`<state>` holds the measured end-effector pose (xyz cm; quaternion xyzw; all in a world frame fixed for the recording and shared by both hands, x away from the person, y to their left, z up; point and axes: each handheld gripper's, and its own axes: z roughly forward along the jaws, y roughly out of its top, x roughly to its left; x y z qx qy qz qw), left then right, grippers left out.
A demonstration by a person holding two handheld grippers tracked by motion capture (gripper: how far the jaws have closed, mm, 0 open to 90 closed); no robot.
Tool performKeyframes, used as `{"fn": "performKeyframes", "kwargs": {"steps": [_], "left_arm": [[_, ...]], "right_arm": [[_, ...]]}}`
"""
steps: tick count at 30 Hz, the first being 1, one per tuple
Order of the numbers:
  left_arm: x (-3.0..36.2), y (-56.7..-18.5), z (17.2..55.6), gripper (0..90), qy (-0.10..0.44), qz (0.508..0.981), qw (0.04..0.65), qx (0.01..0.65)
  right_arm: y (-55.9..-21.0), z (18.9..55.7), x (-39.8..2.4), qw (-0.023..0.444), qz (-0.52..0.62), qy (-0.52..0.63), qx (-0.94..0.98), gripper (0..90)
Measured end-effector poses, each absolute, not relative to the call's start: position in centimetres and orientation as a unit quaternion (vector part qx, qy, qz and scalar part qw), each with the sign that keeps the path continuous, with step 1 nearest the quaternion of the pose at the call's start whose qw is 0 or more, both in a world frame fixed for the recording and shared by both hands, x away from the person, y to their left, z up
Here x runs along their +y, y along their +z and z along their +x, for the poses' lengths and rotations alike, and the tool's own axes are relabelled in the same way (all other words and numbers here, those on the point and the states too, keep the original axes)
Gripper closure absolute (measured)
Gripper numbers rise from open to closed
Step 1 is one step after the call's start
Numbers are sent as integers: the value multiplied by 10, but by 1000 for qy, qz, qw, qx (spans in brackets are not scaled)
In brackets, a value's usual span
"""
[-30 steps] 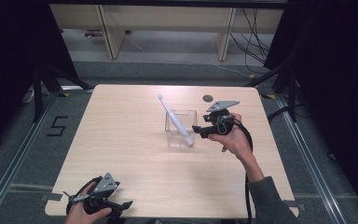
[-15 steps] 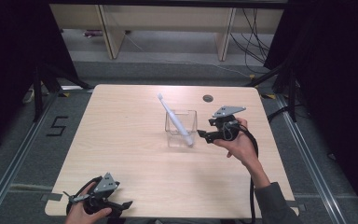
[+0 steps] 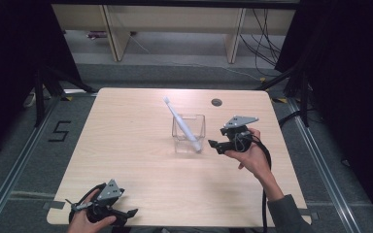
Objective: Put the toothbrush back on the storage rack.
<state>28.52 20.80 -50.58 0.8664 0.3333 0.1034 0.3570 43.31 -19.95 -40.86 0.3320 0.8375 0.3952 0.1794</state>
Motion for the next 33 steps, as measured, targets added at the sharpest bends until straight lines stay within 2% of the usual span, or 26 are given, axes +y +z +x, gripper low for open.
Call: {"fn": "performKeyframes", "kwargs": {"steps": [8,13,16,33], "left_arm": [[208,-506,285,149,103,866,359,333],[208,-506,284,149,104,865,358,336],[208,-506,285,150,103,866,358,334],[209,-506,285,150,105,867,356,332]], "right_arm": [[-412,423,-199,159,349,391,837,338],[-415,421,-200,175,331,393,840,331],[-416,417,-200,163,339,391,840,320],[-433,401,-212,163,331,411,834,316]]}}
